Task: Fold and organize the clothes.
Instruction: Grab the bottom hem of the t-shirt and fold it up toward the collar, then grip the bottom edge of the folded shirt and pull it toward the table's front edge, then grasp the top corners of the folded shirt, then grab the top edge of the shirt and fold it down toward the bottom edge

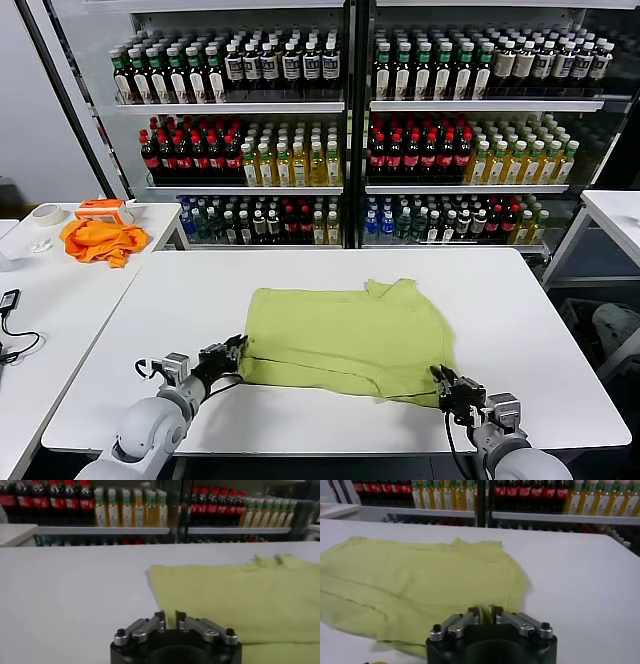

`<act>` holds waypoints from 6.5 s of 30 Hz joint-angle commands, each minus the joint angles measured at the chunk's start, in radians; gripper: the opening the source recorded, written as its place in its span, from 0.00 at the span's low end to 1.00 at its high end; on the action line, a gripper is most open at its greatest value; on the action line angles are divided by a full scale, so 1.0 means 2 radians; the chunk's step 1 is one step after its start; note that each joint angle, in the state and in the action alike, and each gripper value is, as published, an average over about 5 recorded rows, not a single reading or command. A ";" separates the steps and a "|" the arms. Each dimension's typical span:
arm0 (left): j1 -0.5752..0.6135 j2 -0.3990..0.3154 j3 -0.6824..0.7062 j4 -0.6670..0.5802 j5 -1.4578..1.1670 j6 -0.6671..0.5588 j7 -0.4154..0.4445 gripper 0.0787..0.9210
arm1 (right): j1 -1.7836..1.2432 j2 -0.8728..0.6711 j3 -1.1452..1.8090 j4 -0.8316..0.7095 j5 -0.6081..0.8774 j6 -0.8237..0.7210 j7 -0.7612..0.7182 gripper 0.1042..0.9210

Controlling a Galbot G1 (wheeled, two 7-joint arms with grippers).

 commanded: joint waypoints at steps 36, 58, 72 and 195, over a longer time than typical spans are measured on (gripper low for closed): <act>0.103 0.008 0.000 -0.118 -0.017 0.088 -0.063 0.70 | -0.047 0.020 0.031 -0.011 0.036 -0.007 -0.003 0.62; 0.140 0.025 -0.038 -0.163 -0.015 0.087 -0.060 0.01 | -0.105 0.020 0.044 0.046 0.029 0.010 -0.012 0.02; 0.239 0.056 -0.103 -0.218 0.007 0.086 -0.046 0.00 | -0.188 0.006 0.057 0.090 -0.020 0.018 -0.010 0.02; 0.016 0.096 0.012 -0.048 -0.095 -0.026 0.031 0.01 | 0.121 0.028 -0.089 -0.018 0.073 -0.016 0.081 0.00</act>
